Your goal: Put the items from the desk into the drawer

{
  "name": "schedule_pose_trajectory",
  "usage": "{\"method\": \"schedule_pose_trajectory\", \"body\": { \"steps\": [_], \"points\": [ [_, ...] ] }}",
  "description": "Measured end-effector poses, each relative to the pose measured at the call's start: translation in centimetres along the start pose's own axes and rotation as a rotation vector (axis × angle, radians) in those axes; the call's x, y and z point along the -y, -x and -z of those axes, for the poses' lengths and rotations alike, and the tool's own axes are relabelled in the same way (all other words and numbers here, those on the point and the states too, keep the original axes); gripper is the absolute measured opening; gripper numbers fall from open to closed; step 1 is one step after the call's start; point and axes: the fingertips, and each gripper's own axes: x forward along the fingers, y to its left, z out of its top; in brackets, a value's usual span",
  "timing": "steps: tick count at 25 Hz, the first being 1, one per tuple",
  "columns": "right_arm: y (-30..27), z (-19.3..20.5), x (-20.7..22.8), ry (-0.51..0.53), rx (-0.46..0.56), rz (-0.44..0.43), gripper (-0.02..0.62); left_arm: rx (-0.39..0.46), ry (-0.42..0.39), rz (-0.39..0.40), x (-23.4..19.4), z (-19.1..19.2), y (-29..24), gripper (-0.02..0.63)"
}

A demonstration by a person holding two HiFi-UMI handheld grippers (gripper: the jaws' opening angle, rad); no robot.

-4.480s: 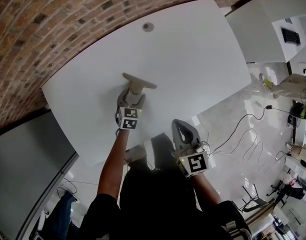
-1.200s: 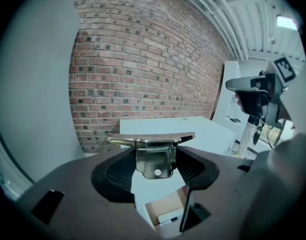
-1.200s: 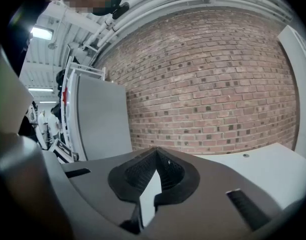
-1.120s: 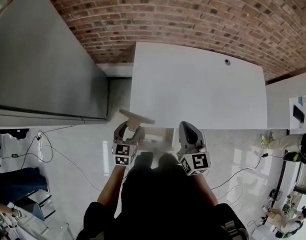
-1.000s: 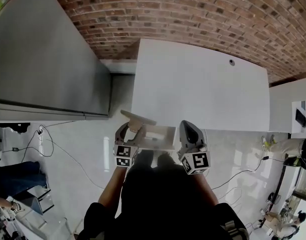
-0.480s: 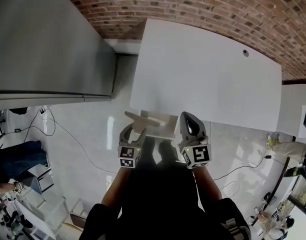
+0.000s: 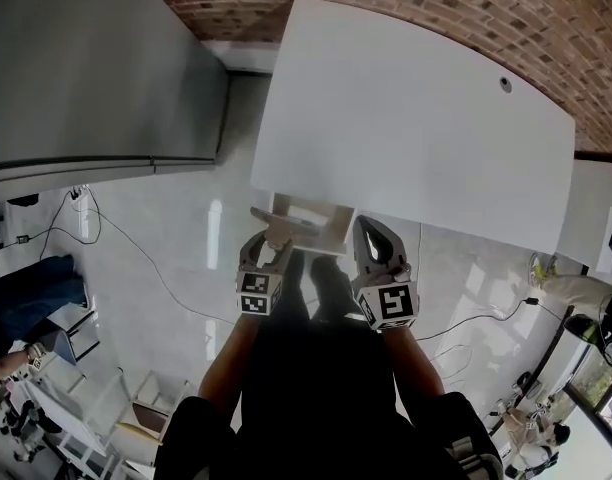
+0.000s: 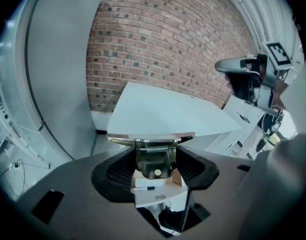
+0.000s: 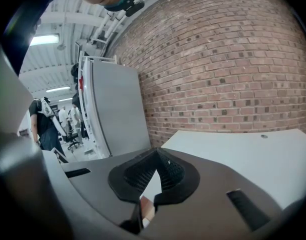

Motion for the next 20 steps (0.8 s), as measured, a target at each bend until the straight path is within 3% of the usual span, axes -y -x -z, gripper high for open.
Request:
{"method": "schedule_pose_trajectory", "body": {
  "steps": [9,20],
  "points": [
    [0.7,4.2,-0.3,-0.024,-0.063,-0.012,-0.003,-0.109,0.036,0.011,0.5,6.2,-5.4,0.245],
    [2.5,8.7,-0.1,-0.086,-0.127,-0.007,-0.002,-0.306,0.057,0.036,1.6,15.1,-12.6,0.245]
  ]
}}
